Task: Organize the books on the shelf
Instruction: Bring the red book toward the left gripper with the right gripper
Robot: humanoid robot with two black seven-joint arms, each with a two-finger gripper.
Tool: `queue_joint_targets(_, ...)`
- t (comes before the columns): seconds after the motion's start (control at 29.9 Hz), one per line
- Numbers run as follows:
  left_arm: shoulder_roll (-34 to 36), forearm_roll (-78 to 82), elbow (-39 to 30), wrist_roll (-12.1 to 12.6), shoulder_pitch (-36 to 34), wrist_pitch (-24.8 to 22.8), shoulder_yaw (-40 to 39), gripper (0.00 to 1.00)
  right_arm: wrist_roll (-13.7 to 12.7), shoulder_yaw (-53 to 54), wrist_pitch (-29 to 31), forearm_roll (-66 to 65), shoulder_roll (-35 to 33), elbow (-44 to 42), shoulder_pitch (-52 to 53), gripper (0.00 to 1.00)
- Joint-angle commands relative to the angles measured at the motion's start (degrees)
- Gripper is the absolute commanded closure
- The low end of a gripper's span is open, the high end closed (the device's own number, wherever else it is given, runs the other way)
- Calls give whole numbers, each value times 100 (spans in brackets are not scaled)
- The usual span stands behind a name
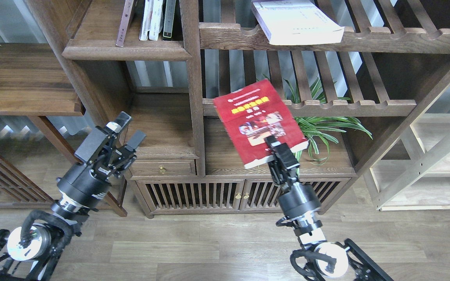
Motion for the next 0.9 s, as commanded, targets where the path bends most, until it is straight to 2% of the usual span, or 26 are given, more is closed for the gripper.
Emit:
queue_joint_targets(0.0,-2,-66,-40,1,148,0,71,1,0,-279,0,1,0,-19,79,89)
queue_joint_targets(0.2,-81,-66,38,1,333,0,185,1,-9,-595,0,-8,0,-19,114,89)
queue_joint_targets(0.43,-90,-48,144,1,324,0,581,1,-9,-815,0,-8,0,-19,114,91)
queue_joint_targets(0.87,-99,57,574,1,175,0,748,1,-9,-1360,0,-25,0,-28,88,90)
